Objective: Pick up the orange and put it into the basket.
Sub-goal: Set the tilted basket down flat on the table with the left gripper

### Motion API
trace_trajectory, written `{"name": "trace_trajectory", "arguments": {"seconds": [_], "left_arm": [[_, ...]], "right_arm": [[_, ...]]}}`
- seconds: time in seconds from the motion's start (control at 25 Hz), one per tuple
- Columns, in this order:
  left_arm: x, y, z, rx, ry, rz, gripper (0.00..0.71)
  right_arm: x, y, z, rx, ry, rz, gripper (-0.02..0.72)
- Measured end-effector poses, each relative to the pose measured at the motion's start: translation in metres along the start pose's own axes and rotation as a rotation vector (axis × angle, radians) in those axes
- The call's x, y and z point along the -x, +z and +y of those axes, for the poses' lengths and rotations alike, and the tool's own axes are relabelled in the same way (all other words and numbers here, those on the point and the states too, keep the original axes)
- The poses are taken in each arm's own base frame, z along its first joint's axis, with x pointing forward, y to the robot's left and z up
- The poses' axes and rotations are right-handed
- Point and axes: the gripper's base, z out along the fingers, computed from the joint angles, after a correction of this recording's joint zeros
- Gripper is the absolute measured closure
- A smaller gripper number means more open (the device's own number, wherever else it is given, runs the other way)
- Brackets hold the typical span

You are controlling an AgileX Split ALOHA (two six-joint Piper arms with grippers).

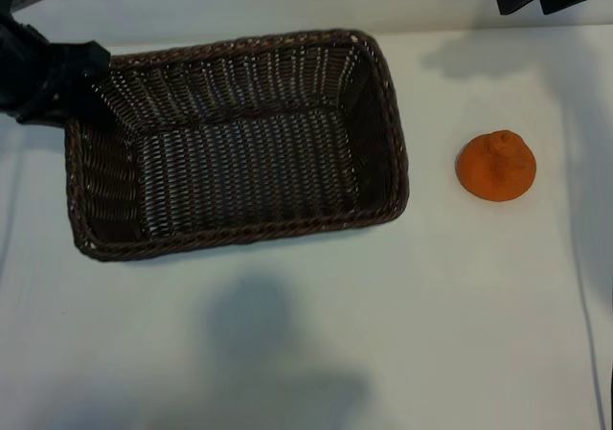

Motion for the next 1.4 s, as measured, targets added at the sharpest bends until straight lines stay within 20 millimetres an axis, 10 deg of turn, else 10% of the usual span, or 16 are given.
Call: {"name": "trace_trajectory", "arguments": {"seconds": [1.4], "left_arm": [[0.041,0.091,-0.017,-0.041,-0.009,0.183,0.523]], "right_arm": [[0.000,0.000,0.000,0.001,0.003,-0.001,0.214]]}}
